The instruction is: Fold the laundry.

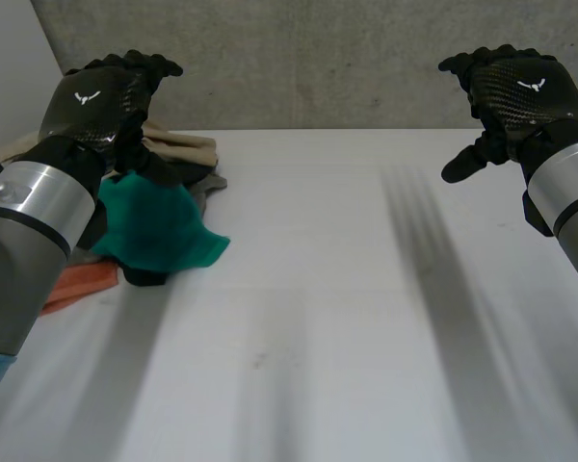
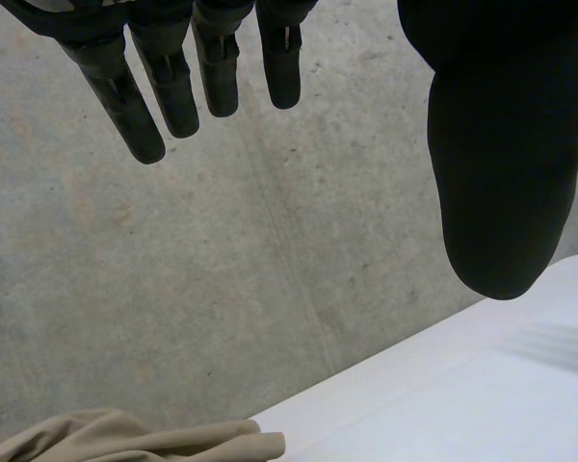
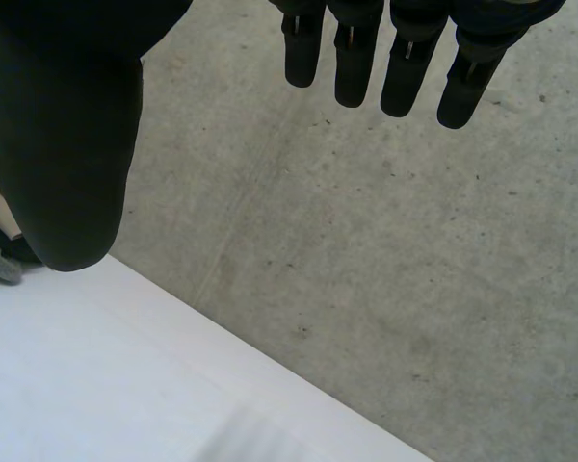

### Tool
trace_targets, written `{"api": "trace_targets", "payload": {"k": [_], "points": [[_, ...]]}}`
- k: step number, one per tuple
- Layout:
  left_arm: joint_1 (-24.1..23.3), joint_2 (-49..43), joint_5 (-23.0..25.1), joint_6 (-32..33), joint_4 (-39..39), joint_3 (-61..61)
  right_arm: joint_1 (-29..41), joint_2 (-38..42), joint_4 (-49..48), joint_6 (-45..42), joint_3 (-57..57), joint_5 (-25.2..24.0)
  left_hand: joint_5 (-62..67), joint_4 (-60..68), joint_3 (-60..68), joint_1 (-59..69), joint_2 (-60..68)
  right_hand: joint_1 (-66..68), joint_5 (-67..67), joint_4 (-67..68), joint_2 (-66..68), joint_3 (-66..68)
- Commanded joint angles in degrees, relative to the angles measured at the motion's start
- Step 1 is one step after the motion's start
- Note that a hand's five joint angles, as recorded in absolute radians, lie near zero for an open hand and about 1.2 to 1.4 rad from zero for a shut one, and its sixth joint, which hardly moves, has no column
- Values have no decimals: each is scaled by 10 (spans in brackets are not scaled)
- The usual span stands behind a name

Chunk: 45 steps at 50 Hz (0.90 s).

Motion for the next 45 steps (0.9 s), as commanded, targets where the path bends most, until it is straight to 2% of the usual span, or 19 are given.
{"api": "trace_targets", "payload": {"k": [1,16,20,23,28,32,35,40,42,43,44,45], "points": [[8,-5,-1,-1,0,-1,2,1,-2,-1,4,19,-58,-60,-59,-58,-60,-55,-56,-60,-54,-61],[18,-5,-1,1,0,5,1,1,-2,-3,3,21,-58,-60,-59,-58,-60,-55,-56,-60,-54,-61],[51,-7,0,16,2,15,1,1,-2,-4,2,21,-58,-60,-59,-58,-60,-55,-56,-60,-54,-61],[84,-27,3,67,7,25,1,1,-2,-5,0,19,-58,-60,-59,-58,-60,-55,-56,-60,-54,-61],[130,-106,8,216,9,62,-1,1,0,-6,-1,15,-58,-60,-59,-58,-60,-55,-56,-60,-54,-61],[167,-173,12,307,8,98,-1,1,3,-10,-1,13,-58,-60,-59,-58,-60,-55,-56,-60,-54,-61],[185,-220,24,330,9,120,0,1,3,-15,0,13,-58,-60,-59,-58,-60,-55,-56,-60,-54,-61],[209,-311,86,331,7,194,3,1,3,-17,1,13,-44,-47,-45,-44,-47,-55,-56,-60,-54,-61],[213,-331,94,331,8,209,4,1,3,-17,2,13,-25,-28,-27,-26,-28,-55,-56,-60,-54,-61],[215,-342,97,330,9,217,4,1,3,-17,3,13,-2,-5,-4,-2,-5,-55,-56,-60,-54,-61],[218,-361,101,330,9,236,4,1,3,-17,4,13,128,126,127,128,125,-55,-56,-60,-54,-61],[218,-368,101,329,8,243,4,2,3,-17,4,13,196,193,195,196,193,-55,-56,-60,-54,-61]]}}
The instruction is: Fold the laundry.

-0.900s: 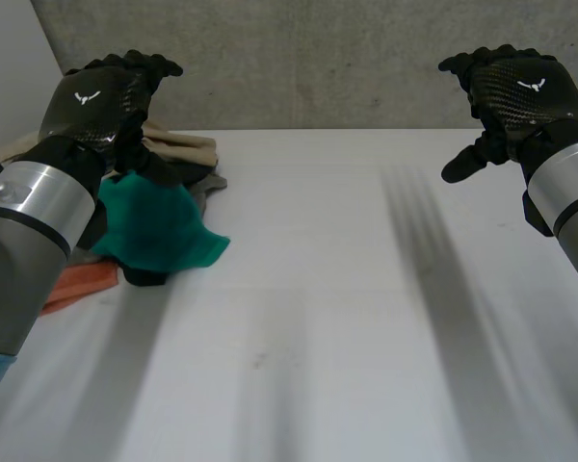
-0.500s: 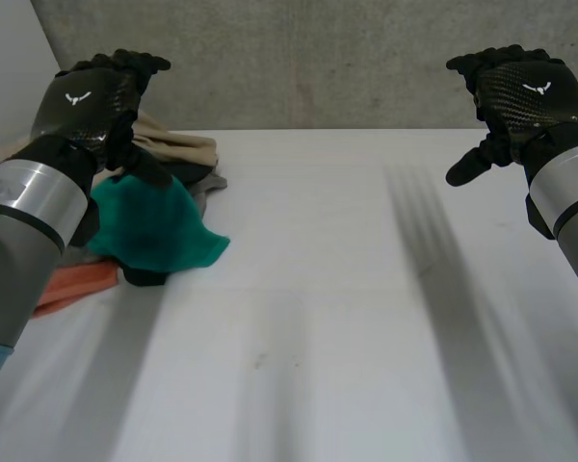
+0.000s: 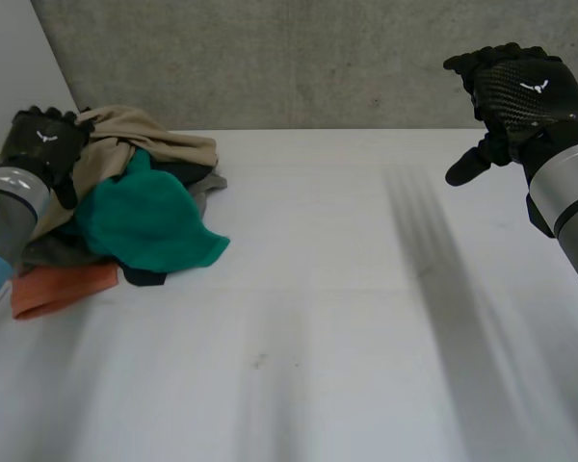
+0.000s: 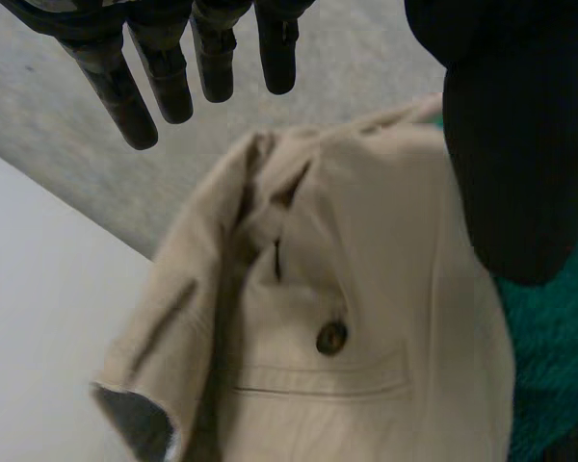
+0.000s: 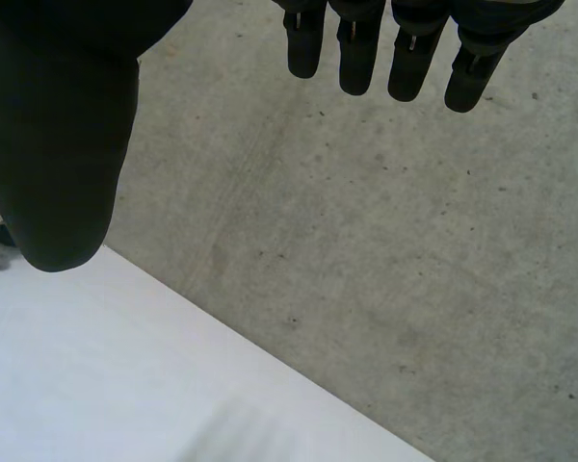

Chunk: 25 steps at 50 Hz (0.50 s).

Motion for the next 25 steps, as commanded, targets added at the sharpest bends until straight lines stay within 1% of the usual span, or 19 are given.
{"api": "trace_targets", "payload": {"k": [1,2,3,5,9,12,14,17,18,20,21,25], "points": [[13,-90,38,-11,1,79,3,2,0,-1,4,0,300,311,308,312,308,-26,-23,-15,-18,-16],[12,-96,38,-11,1,83,3,3,0,-1,4,0,364,375,372,376,372,-26,-23,-15,-18,-16],[12,-103,38,-15,3,92,3,5,1,-1,4,0,510,520,517,521,518,-26,-23,-15,-18,-16],[12,-104,37,-19,8,101,1,8,1,-2,4,0,675,686,683,686,683,-26,-23,-15,-18,-16],[4,-97,25,-34,44,110,-3,13,1,-2,1,0,676,686,683,687,684,-26,-23,-15,-18,-16],[-19,-55,11,-51,53,103,-4,12,1,-2,-3,1,676,686,683,687,684,-26,-23,-15,-18,-16],[-56,8,5,-77,57,87,-5,12,0,-2,-6,1,676,686,683,687,684,-26,-23,-15,-18,-16],[-96,65,6,-109,65,68,-11,9,-1,-2,-9,0,676,686,683,687,684,-26,-23,-15,-18,-16],[-123,94,5,-130,73,61,-15,9,-1,-2,-9,0,676,686,683,687,684,-26,-23,-15,-18,-16],[-149,120,6,-152,77,54,-24,7,0,-2,-10,0,676,686,683,687,684,-26,-23,-15,-18,-16],[-179,135,6,-175,78,50,-31,7,1,-2,-12,1,676,686,683,687,684,-26,-23,-15,-18,-16],[-247,136,10,-212,79,43,-36,5,1,-1,-12,1,676,686,683,687,684,-26,-23,-15,-18,-16]]}}
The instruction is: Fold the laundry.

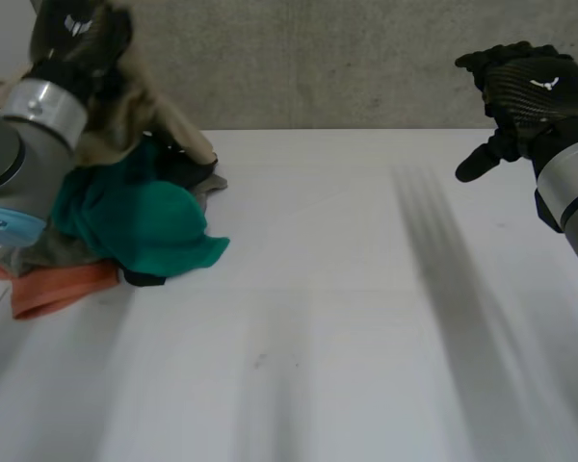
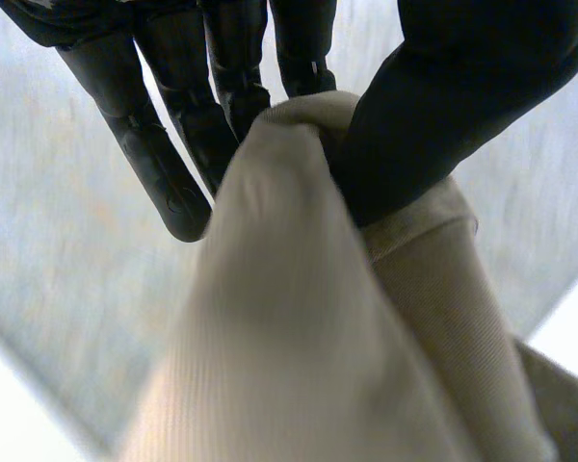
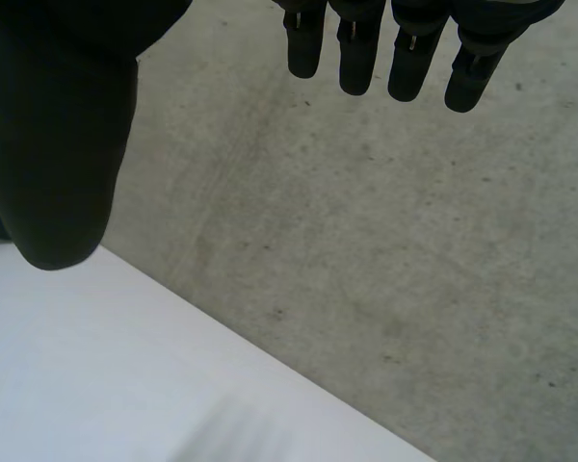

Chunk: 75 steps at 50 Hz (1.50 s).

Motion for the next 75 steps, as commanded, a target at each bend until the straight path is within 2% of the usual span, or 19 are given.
{"api": "trace_targets", "payload": {"k": [1,5,8,9,12,18,25,30,36,42,47,56,60,64,65,67,72,75], "points": [[-156,33,5,-83,6,-22,-17,-5,1,0,-2,1,132,115,119,165,118,-26,-23,-15,-18,-16],[-229,-32,3,-82,1,-21,-21,-6,1,0,-2,1,132,115,119,165,118,-26,-23,-15,-18,-16],[-242,-66,2,-82,-4,-16,-29,-6,2,0,-2,1,109,92,96,142,95,-26,-23,-15,-18,-16],[-241,-87,-1,-81,-10,-12,-30,-6,2,0,-2,1,-119,-136,-132,-87,-133,-26,-23,-15,-18,-16],[-242,-124,-7,-70,-36,-10,-33,-6,3,-1,-2,0,-418,-435,-431,-386,-432,-26,-23,-15,-18,-16],[-247,-120,-19,-35,-84,-23,-32,-3,3,-21,-2,0,-535,-552,-548,-503,-549,-26,-23,-15,-18,-16],[-221,5,-19,-34,-135,-99,-26,0,44,-75,-12,-1,-545,-562,-559,-513,-559,-26,-23,-15,-18,-16],[-167,61,-16,-25,-123,-164,-23,11,146,-167,-11,-36,-534,-551,-547,-501,-548,-26,-23,-15,-18,-16],[-131,28,-18,-17,-111,-176,30,29,221,-210,31,-73,-530,-547,-543,-498,-544,-26,-23,-15,-18,-16],[-78,-84,-14,59,-121,-143,107,42,169,-172,98,-72,-495,-512,-508,-462,-509,-26,-23,-15,-18,-16],[-60,-129,-14,124,-128,-124,137,71,105,-121,148,-70,-441,-458,-454,-409,-455,-26,-23,-15,-18,-16],[-50,-176,-15,140,-128,-105,162,93,27,-106,188,-18,-401,-418,-414,-368,-415,-26,-23,-15,-18,-16],[-52,-186,-13,139,-128,-102,156,93,13,-106,189,-9,-298,-315,-312,-266,-313,-26,-23,-15,-18,-16],[-57,-189,-14,133,-121,-96,153,92,12,-106,187,-8,-56,-73,-70,-24,-70,-26,-23,-15,-18,-16],[-58,-189,-16,128,-116,-90,152,91,12,-106,186,-8,46,29,33,78,32,-26,-23,-15,-18,-16],[-59,-189,-16,121,-110,-84,152,89,12,-106,186,-7,132,115,119,165,118,-26,-23,-15,-18,-16],[-59,-182,-34,97,-82,-71,149,79,12,-105,180,-6,132,115,119,165,118,-26,-23,-15,-18,-16],[-63,-163,-68,88,-61,-53,134,73,14,-105,175,-2,132,115,119,165,118,-26,-23,-15,-18,-16]]}}
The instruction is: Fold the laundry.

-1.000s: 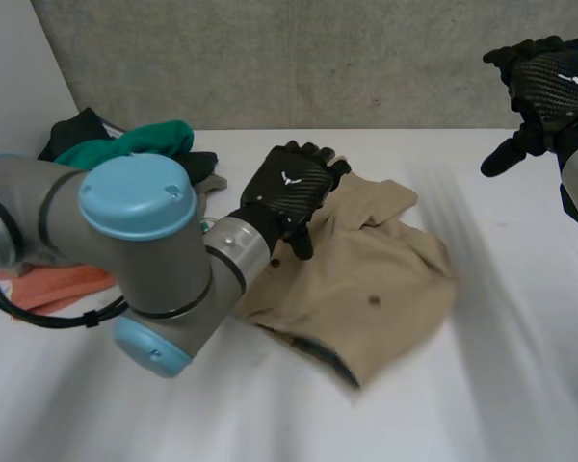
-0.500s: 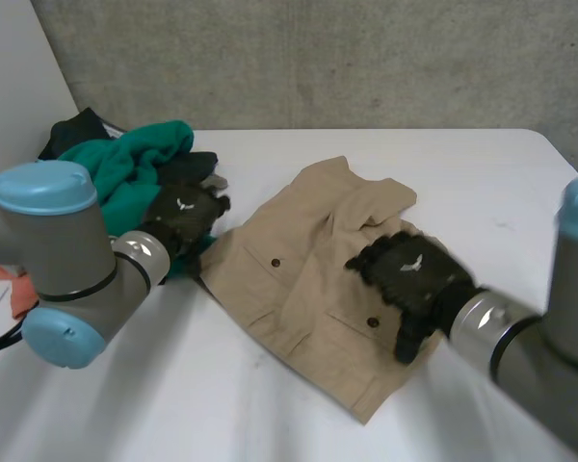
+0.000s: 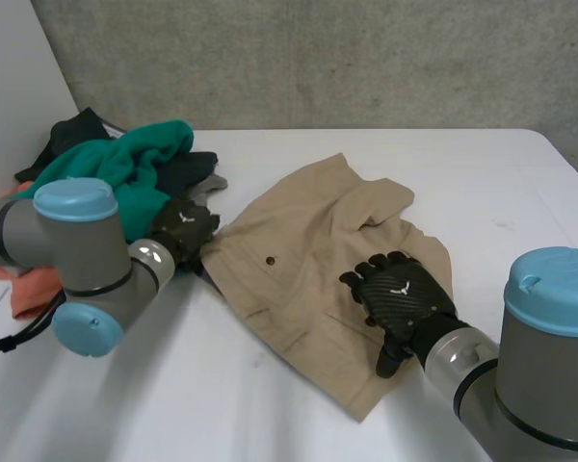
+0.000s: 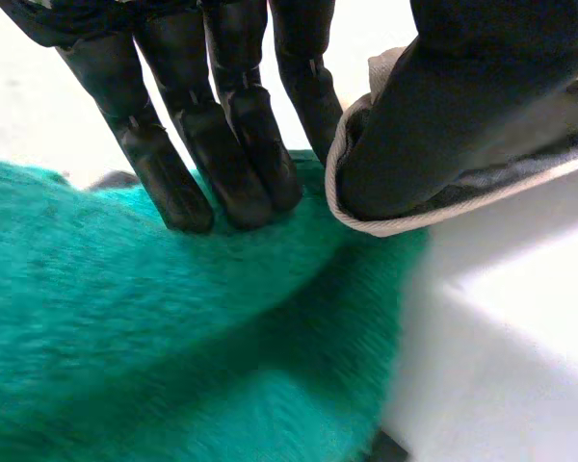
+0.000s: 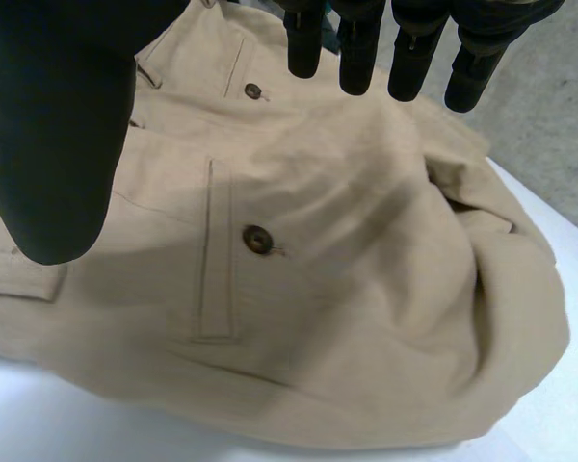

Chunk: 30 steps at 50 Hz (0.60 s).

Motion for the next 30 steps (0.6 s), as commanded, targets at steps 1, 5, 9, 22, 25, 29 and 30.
{"api": "trace_targets", "payload": {"k": [1,5,9,22,25,29,30], "points": [[-3,37,-55,-26,45,32,-29,-19,3,1,-14,6,138,116,120,205,118,-26,-23,-15,-18,-16],[-11,135,-96,-67,107,78,-58,-33,4,2,-28,7,138,116,120,205,118,-26,-23,-15,-18,-16],[-38,166,-94,-110,121,118,-85,-40,4,2,-39,7,138,116,120,205,118,-26,-23,-15,-18,-16],[-253,51,-32,-120,123,184,-175,-43,7,23,-48,7,138,116,120,205,118,-26,-23,-15,-18,-16],[-278,15,-24,-120,124,193,-188,-43,7,31,-49,7,138,116,120,205,118,-26,-23,-15,-18,-16],[-303,-27,-20,-119,122,196,-206,-43,7,33,-51,7,-69,-92,-87,-3,-89,-26,-23,-15,-18,-16],[-306,-33,-20,-119,121,189,-213,-43,7,33,-51,6,-247,-269,-264,-180,-267,-26,-23,-15,-18,-16]]}}
